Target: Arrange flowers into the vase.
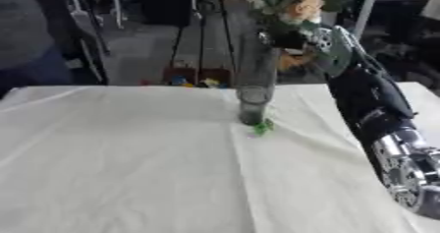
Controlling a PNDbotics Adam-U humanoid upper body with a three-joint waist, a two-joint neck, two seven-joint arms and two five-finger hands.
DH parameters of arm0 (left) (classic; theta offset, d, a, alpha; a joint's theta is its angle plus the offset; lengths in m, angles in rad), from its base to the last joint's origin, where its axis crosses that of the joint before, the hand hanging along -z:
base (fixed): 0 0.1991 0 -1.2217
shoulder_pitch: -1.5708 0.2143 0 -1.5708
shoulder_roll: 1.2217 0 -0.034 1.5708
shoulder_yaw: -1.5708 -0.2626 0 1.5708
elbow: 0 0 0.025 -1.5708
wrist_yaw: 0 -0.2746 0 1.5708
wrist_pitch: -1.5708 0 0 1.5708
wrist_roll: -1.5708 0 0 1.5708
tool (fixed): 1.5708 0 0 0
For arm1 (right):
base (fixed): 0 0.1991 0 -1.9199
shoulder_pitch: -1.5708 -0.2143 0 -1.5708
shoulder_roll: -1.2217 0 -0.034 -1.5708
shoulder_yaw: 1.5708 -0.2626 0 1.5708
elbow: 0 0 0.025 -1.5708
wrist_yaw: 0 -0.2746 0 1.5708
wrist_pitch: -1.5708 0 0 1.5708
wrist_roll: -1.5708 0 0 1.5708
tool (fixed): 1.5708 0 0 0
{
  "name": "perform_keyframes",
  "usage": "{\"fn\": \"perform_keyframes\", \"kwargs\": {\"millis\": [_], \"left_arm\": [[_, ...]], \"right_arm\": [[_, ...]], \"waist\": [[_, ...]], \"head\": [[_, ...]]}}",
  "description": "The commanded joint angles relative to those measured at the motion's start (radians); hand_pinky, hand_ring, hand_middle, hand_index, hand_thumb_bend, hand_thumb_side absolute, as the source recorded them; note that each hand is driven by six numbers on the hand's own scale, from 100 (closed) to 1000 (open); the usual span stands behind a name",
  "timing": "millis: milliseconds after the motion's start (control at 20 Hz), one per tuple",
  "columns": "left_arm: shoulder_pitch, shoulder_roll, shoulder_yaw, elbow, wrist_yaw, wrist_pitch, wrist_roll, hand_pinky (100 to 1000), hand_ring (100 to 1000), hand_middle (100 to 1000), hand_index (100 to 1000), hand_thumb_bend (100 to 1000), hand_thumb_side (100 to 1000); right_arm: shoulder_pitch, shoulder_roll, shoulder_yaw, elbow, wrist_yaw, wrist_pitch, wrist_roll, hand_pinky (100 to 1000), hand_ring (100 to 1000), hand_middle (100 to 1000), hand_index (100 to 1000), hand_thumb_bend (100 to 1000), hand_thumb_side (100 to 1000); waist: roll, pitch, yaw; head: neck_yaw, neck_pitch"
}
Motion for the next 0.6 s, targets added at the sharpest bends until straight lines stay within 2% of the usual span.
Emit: {"fn": "perform_keyframes", "kwargs": {"millis": [50,300,600], "left_arm": [[-0.007,0.023,0.008,-0.015,0.0,-0.004,-0.002,607,563,689,679,641,688],[-0.007,0.023,0.008,-0.015,0.0,-0.004,-0.001,606,562,689,679,643,688],[-0.005,0.024,0.009,-0.015,0.001,-0.004,-0.001,606,562,689,679,642,689]], "right_arm": [[-0.02,-0.036,0.0,-0.024,-0.008,-0.006,0.007,1000,1000,962,994,169,929],[-0.022,-0.037,0.0,-0.024,-0.015,-0.017,0.023,1000,1000,966,997,218,928],[-0.022,-0.039,-0.003,-0.025,-0.028,-0.021,0.031,1000,1000,968,1000,265,969]], "waist": [[0.005,-0.015,-0.001],[0.004,-0.016,-0.002],[0.002,-0.017,-0.003]], "head": [[0.002,-0.003],[0.003,-0.003],[0.006,-0.002]]}}
